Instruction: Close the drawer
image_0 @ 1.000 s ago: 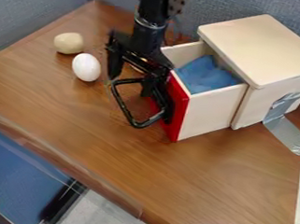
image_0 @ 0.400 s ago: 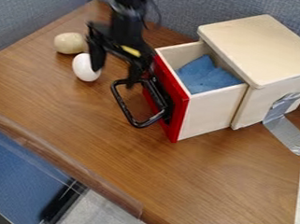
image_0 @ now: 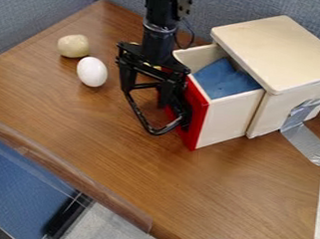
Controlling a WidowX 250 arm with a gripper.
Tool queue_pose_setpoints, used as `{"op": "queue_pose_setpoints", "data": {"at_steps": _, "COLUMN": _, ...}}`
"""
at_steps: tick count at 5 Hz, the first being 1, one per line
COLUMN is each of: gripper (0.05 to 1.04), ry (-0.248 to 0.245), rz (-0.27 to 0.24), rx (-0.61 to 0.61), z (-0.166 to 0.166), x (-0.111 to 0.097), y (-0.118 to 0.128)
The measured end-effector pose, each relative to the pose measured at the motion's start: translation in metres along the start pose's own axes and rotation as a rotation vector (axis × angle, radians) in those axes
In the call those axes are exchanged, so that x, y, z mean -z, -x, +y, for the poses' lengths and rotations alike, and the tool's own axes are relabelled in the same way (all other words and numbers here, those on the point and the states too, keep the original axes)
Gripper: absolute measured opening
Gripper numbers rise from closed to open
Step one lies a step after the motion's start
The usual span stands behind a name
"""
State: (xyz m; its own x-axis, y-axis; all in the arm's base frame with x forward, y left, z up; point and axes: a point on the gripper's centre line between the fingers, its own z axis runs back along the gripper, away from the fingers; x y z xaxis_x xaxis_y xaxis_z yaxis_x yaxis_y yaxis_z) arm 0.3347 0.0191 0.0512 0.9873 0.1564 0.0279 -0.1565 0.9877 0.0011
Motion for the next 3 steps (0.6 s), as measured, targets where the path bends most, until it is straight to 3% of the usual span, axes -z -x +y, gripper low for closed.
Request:
{"op": "queue_pose_setpoints", "data": {"at_steps": 1, "gripper": 1.0, "ry": 0.03, "rz": -0.006, "rx": -0.013, "z": -0.009, "x": -0.001, "y": -0.01}}
{"op": "queue_pose_setpoints", "data": {"at_steps": 3, "gripper": 0.998, "ry": 0.139, "rz": -0.024, "rx": -0.089, "z": -0.038, "x": -0.006, "y": -0.027}}
